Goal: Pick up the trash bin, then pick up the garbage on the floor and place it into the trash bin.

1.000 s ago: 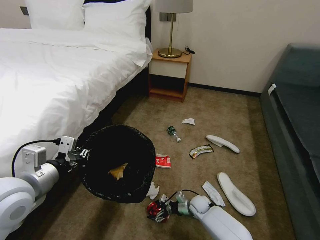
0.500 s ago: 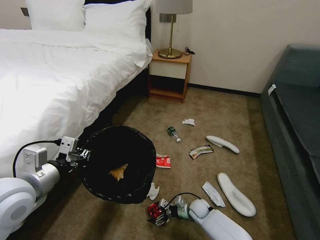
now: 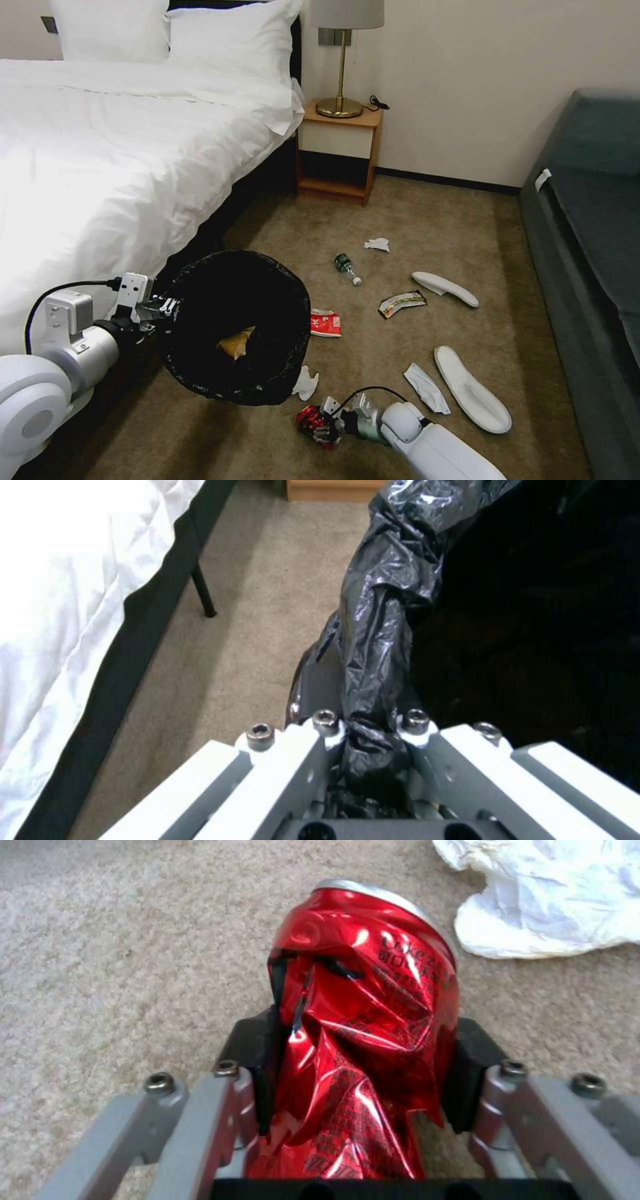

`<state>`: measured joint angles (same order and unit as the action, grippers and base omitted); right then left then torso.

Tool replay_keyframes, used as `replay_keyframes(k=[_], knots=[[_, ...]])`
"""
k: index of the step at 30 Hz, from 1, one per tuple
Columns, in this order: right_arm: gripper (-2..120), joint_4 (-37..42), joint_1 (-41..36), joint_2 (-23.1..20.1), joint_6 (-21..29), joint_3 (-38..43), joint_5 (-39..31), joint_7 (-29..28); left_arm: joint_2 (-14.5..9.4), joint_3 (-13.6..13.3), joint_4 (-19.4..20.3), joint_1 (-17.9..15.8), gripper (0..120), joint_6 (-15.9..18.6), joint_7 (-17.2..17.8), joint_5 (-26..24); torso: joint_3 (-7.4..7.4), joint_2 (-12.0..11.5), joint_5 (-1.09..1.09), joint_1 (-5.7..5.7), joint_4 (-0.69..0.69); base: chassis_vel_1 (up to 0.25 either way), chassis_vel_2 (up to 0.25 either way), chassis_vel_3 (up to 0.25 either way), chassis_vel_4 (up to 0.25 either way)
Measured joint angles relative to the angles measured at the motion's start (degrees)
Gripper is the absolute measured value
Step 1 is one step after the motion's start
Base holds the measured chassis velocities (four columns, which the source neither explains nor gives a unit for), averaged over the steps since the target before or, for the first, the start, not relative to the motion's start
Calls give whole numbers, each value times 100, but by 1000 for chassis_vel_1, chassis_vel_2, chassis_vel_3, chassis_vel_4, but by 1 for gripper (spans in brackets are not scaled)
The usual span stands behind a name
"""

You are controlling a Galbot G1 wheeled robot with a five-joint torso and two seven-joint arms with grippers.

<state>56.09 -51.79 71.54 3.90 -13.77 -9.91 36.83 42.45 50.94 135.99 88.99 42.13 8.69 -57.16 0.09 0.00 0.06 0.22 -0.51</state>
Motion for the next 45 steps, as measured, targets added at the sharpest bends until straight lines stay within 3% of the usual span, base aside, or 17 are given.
replay_keyframes(k=[5, 6, 7, 8, 12, 28, 33, 35, 42, 45], knots=[[40, 161, -69, -101, 39, 150, -67, 2, -15, 16, -32, -7, 2, 0, -62, 26, 2, -1, -3, 2, -1, 0, 0, 0, 0], [38, 480, -188, -258, 181, 417, -238, -95, -29, 24, -41, -21, 2, 0, -72, 26, 3, -4, -11, 3, -5, 0, 0, 0, 0], [38, 480, -188, -258, 181, 417, -238, -95, -29, 24, -41, -21, 2, 0, -72, 26, 3, -4, -11, 3, -5, 0, 0, 0, 0], [34, 1064, -343, -426, 344, 783, -614, -130, -11, 24, -34, -19, 2, 0, -77, 16, 3, -4, -9, 3, -8, 0, 0, 0, 0], [30, 2015, -596, -823, 545, 1407, -1086, -121, 72, 19, 7, 20, 2, 1, -77, 16, 1, -4, -9, 3, -6, 0, 0, 0, 0], [30, 4161, -778, -1512, 1068, 3075, -1949, -53, 51, -11, -59, 28, 2, 1, -102, 15, -1, -3, -6, 1, -6, 0, 0, 0, 0], [30, 4760, -706, -1609, 1427, 3650, -2584, -92, 58, -23, -87, 45, 2, 1, -99, 8, -1, -3, -7, 0, -6, 0, 0, 0, 0], [30, 5123, -547, -1655, 1652, 3890, -3174, -221, 12, -54, -101, 43, 2, 1, -94, -21, -1, -3, -6, 0, -5, 0, 0, 0, 0], [30, 5535, -208, -1672, 1845, 3874, -3802, -357, -35, -104, -110, 39, 2, 1, -84, -46, -1, -3, -6, 0, -5, 0, 0, 0, 0], [30, 5933, 357, -1618, 1983, 3512, -4324, -501, -46, -135, -137, 33, 2, 0, -75, -54, -1, -3, -7, 0, -5, 0, 0, 0, 0]])
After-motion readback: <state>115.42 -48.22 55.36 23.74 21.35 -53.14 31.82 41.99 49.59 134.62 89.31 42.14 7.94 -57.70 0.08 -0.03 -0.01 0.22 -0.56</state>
